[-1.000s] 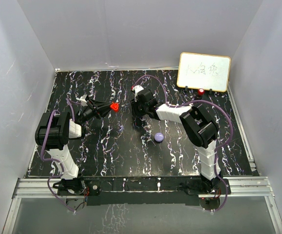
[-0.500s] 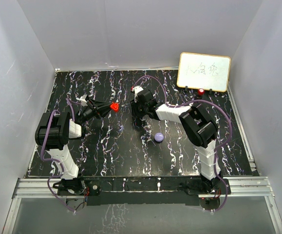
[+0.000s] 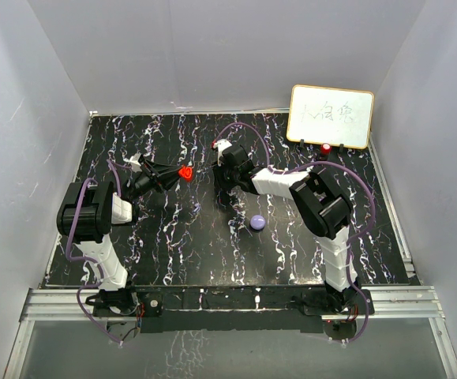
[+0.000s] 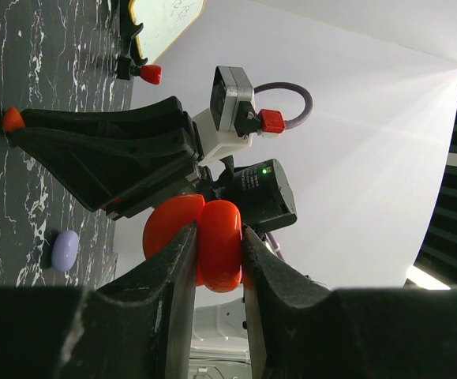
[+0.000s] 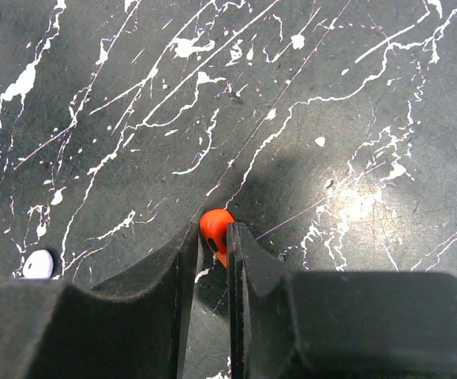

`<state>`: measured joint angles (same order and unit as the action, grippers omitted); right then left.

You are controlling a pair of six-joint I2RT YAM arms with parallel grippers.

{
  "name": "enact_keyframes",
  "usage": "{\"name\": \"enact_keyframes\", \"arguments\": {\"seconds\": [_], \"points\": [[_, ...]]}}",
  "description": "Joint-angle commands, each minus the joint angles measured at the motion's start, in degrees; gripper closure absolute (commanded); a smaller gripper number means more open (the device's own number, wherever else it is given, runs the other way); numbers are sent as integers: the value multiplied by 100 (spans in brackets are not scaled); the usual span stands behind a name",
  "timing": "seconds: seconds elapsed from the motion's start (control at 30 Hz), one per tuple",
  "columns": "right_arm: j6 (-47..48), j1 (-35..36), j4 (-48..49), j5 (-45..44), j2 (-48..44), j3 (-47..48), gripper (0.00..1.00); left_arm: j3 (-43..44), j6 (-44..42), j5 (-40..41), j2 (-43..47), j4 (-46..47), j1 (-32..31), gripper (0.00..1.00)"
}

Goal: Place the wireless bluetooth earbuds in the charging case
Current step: Pick up the earbud from the center of the board.

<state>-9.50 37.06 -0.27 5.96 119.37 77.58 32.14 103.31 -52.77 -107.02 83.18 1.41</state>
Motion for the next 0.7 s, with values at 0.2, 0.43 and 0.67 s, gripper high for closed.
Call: {"name": "enact_keyframes", "arguments": {"seconds": [0.2,0.43,0.67], "points": [[40,-16,71,3,51,320,83,10,-3,-93,296,1915,50,100],[37,-17,60,-15,51,328,88,7,-11,-91,291,1916,52,100],[36,-21,54,-32,60,328,94,-6,-13,-84,291,1913,45,100]]}}
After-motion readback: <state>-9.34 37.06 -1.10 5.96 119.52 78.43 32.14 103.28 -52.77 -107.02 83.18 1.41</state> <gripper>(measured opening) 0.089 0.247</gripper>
